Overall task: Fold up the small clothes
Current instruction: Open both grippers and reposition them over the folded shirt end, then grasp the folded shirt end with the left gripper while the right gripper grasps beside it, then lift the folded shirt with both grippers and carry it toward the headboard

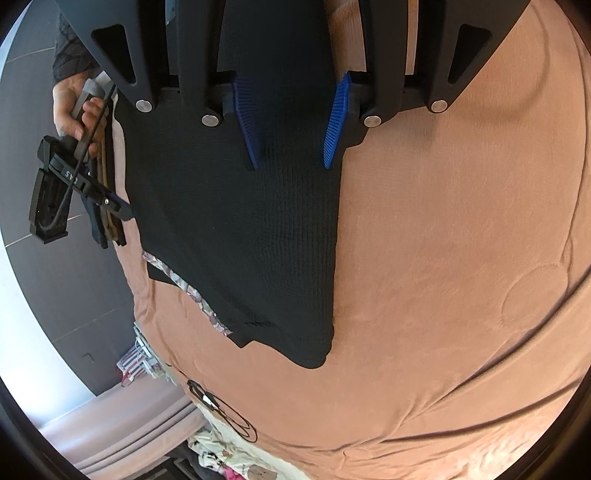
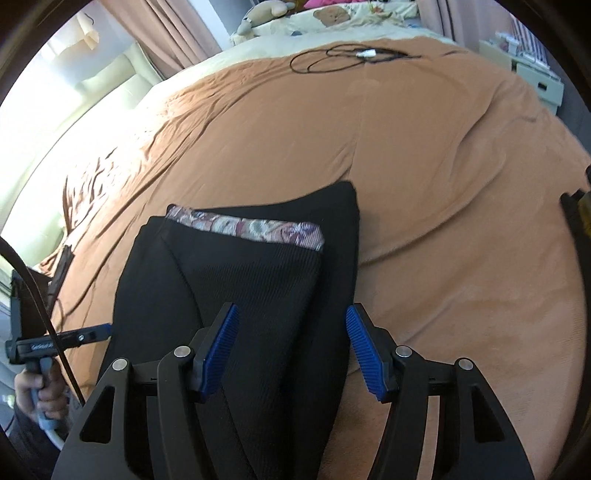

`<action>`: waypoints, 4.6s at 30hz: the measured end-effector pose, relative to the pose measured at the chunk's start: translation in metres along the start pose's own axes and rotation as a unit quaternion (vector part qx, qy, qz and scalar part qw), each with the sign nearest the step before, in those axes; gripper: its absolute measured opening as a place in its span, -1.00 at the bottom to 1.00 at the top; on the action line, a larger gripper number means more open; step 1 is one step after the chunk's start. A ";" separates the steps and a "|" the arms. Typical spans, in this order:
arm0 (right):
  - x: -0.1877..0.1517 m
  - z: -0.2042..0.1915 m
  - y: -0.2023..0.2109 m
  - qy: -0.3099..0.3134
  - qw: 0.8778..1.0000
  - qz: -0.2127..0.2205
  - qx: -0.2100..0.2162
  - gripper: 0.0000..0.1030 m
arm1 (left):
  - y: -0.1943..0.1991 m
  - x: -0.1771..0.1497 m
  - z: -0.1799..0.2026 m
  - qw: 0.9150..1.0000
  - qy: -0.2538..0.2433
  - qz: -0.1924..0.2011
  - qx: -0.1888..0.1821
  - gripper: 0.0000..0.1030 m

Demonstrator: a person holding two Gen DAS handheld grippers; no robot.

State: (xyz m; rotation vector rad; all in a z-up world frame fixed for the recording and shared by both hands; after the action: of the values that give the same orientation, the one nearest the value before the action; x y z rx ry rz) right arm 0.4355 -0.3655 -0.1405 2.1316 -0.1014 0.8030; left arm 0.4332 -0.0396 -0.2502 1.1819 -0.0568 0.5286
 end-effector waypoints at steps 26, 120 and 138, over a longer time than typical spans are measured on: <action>0.006 0.096 0.010 -0.097 0.990 -0.012 0.102 0.10 | -0.037 0.081 -0.012 1.000 0.013 0.014 0.007 -0.24; -0.093 -0.234 0.255 0.250 0.942 0.154 0.163 -0.77 | 0.519 -0.018 -0.069 0.920 -0.002 0.388 -0.050 -0.81; -0.058 -0.290 0.156 0.293 0.921 0.110 0.233 -0.77 | 0.584 -0.001 -0.221 0.898 0.020 0.440 0.028 -0.81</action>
State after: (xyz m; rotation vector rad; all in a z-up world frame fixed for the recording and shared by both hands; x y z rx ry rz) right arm 0.1897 -0.2654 0.0624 2.2277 0.1884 1.7094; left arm 0.1355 0.3159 0.1676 1.1620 -0.5648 1.3560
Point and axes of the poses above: each gripper's, at about its wrist camera, not at the fingertips, and y roughly against the way its jaws point, z to its right, x to its top, the point moved 9 cm from there along -y, roughly the way its jaws point, and after that the axes turned 9 degrees about x, right-handed, at the moved point
